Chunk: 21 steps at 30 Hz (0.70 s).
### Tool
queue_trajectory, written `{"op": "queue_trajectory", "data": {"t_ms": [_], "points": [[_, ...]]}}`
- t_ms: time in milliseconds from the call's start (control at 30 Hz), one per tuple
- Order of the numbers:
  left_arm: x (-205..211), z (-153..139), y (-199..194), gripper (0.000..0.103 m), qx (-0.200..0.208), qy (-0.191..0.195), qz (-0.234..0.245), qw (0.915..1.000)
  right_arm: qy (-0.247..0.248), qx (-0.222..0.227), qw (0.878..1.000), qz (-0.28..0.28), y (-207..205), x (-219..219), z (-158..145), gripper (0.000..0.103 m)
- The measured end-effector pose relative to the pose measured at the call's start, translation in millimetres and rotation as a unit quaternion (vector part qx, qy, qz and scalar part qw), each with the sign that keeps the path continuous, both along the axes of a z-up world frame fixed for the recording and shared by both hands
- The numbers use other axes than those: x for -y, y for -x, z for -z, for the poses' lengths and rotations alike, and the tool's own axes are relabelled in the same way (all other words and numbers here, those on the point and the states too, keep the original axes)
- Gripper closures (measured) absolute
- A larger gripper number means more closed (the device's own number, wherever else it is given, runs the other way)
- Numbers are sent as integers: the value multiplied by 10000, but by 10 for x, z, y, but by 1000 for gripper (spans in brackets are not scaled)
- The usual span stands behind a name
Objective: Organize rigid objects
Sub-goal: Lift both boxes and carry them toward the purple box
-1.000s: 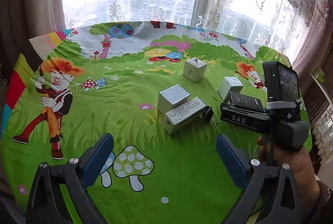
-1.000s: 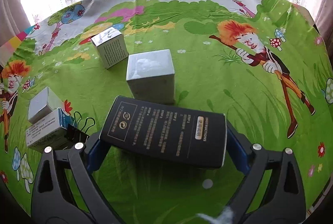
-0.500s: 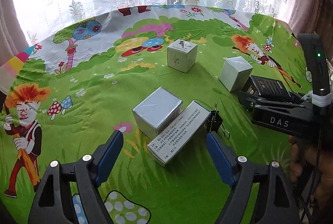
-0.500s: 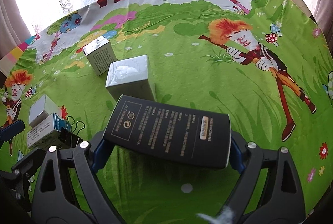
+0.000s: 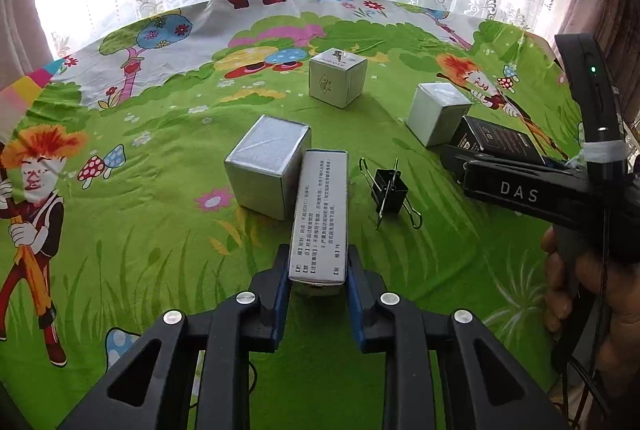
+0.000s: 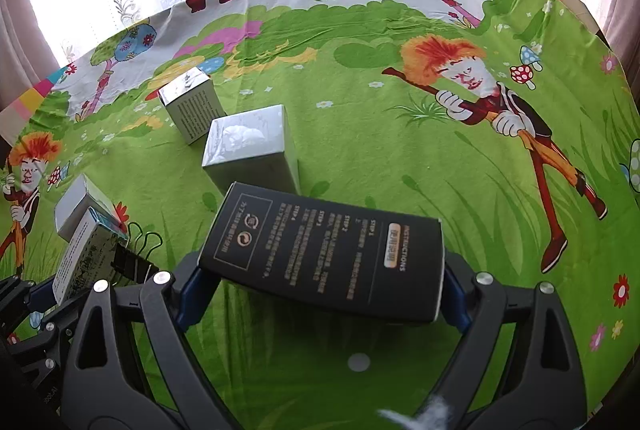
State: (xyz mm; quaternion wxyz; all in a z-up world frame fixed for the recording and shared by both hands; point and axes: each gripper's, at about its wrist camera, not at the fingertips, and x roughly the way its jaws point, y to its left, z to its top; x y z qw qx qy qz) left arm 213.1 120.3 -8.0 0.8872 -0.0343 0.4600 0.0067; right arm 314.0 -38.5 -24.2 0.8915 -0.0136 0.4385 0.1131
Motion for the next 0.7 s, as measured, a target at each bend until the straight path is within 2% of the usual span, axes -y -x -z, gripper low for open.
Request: {"op": "queue_trajectory", "data": {"t_ms": [200, 367, 700], "points": [[-37, -6, 316, 77, -64, 366, -526, 9979, 106, -2, 9999, -28, 35, -20, 3, 11], [-87, -13, 628, 77, -36, 725, -1083, 9915, 194, -3, 9998, -85, 96, -24, 3, 11], [-104, -153, 1203, 78, 192, 1017, -1673, 9804, 140, -13, 9981, -599, 496, -172, -98, 11]]}}
